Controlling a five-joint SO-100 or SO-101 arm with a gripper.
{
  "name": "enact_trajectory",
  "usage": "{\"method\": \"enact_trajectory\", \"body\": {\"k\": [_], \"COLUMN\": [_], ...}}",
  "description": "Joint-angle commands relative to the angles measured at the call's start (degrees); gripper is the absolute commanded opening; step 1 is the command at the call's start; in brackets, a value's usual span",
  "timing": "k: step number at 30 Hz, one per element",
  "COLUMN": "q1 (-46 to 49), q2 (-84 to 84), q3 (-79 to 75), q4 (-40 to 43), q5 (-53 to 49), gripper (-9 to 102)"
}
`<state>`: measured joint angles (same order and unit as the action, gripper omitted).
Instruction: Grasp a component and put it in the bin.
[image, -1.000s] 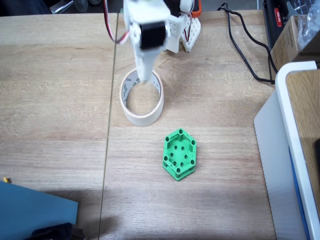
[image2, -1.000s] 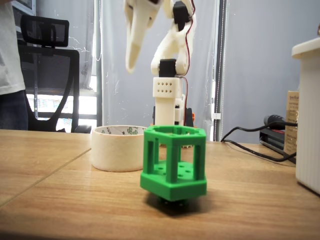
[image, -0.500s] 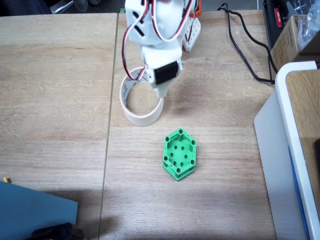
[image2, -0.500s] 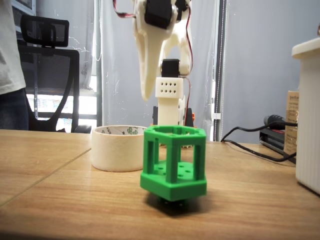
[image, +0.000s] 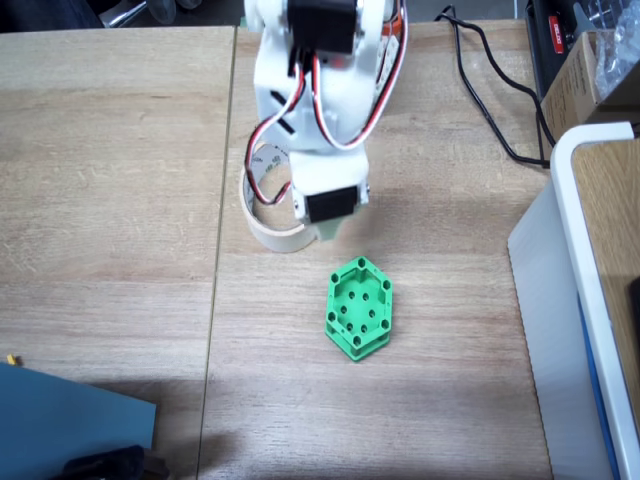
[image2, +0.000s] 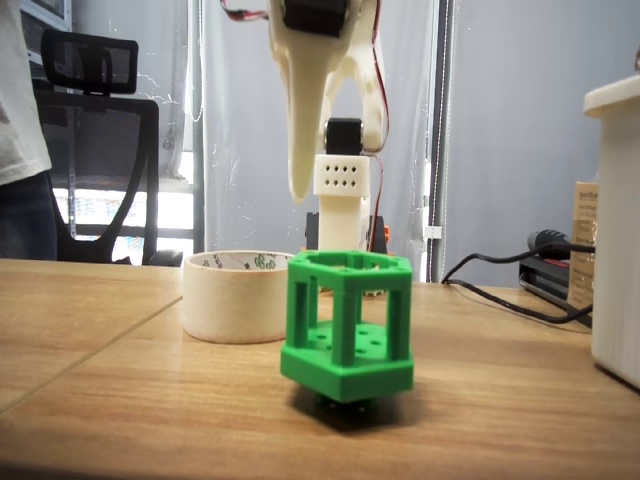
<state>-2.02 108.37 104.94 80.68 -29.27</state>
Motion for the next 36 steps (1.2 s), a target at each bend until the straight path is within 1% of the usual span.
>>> {"method": "enact_trajectory", "body": {"k": [1, 13, 25, 29, 36], "q1": [-0.62, -6.77, -6.86, -6.86, -6.15], "q2": [0.0, -5.89, -6.33, -6.33, -6.33], "q3": [-6.94, -8.17, -8.17, -8.17, -8.09], "q4": [0.35, 0.44, 0.44, 0.44, 0.44], "q5": [0.35, 1.14, 0.44, 0.35, 0.26], "gripper": [0, 0, 1, 4, 13]}}
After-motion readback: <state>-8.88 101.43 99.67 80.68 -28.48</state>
